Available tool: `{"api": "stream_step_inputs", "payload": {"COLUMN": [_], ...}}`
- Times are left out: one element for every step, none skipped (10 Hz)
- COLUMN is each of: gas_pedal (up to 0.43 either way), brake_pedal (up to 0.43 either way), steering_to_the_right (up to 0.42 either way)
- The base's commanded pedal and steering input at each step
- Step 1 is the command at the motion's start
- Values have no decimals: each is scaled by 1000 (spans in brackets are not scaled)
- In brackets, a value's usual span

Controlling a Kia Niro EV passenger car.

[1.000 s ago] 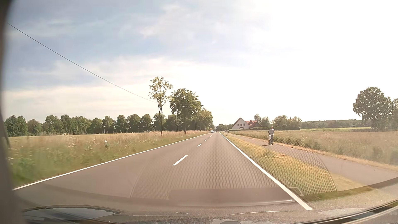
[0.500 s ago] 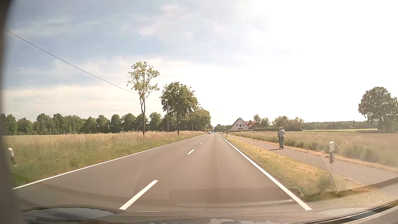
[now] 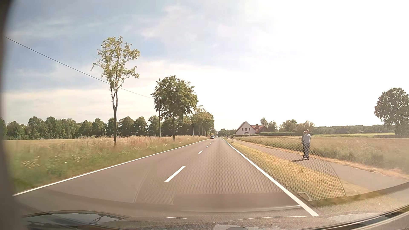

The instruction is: Follow the waypoints while adhering to traffic rules and regulations

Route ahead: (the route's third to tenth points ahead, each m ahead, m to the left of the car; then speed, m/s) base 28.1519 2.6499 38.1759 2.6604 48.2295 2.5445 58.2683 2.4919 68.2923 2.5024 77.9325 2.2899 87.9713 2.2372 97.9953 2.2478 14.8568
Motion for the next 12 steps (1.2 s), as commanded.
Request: {"api": "stream_step_inputs", "payload": {"gas_pedal": [248,248,248,248,248,248,248,248,248,248,248,248], "brake_pedal": [0,0,0,0,0,0,0,0,0,0,0,0], "steering_to_the_right": [3,3,3,3,1,0,0,-1,-1,-2,-2,-2]}}
